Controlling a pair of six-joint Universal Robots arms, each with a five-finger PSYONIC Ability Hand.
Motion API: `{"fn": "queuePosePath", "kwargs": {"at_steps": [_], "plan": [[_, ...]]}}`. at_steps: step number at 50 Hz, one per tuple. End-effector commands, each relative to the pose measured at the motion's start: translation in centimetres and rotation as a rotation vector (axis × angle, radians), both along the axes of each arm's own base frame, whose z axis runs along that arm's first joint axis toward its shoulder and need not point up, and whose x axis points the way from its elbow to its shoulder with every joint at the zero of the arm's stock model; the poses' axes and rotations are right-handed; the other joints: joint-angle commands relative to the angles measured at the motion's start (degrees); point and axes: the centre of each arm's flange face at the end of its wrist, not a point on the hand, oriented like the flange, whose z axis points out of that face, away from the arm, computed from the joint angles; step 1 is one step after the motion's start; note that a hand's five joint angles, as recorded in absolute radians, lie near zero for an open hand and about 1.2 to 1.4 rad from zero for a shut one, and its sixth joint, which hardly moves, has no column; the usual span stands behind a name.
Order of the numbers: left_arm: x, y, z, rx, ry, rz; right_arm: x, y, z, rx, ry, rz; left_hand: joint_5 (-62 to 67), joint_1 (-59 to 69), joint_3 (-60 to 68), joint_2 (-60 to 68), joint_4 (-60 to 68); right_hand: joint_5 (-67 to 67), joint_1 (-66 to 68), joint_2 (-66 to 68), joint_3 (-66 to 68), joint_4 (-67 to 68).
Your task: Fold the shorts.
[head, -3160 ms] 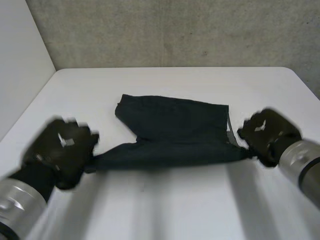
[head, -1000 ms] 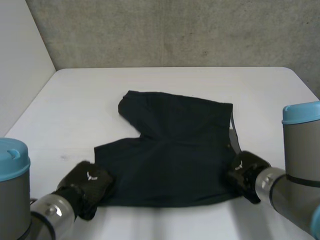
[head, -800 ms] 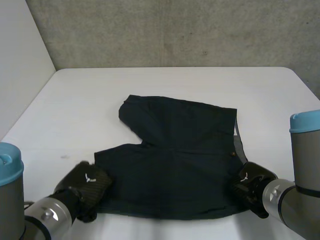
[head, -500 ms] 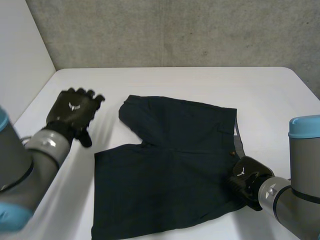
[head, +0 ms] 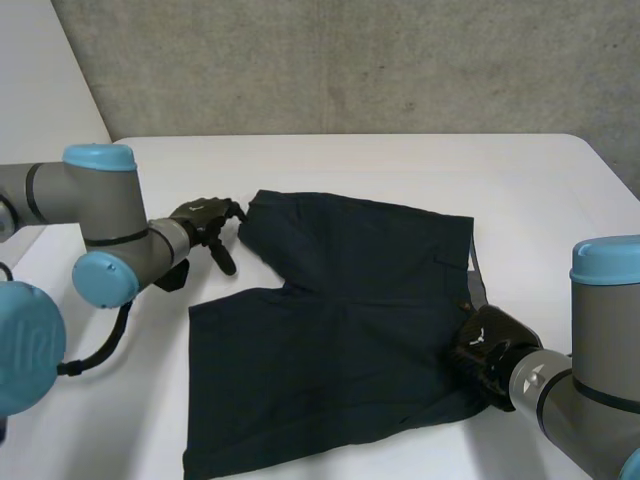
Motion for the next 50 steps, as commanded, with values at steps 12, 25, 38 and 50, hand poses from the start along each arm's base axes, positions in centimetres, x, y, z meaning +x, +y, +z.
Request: {"fn": "queuePosePath", "kwargs": {"at_steps": [12,25,38,50], "plan": [[-0.9,-1.4,-0.5,0.034,0.138,0.0,0.0,-0.5,-0.5,-0.005,0.0,-0.009,49.5,49.6,49.6,49.5,49.4,13.2,22.7,11.8,11.0,11.6],[-1.0,-1.3,2.2,-0.021,0.148,-0.001,0.0,-0.5,-0.7,0.0,0.003,-0.01,60.2,60.3,60.4,60.3,60.2,13.2,22.7,11.8,11.0,11.6],[-0.9,-1.1,7.7,-0.15,0.175,-0.01,0.0,-0.4,-0.8,0.003,0.005,-0.007,60.2,60.3,60.4,60.3,60.2,13.2,22.7,11.8,11.0,11.6],[-2.4,-1.2,2.6,-0.132,0.102,-0.004,-0.1,-0.2,-1.2,0.019,0.013,-0.008,16.4,16.5,16.6,16.5,16.4,13.2,22.7,11.8,11.0,11.6]]}}
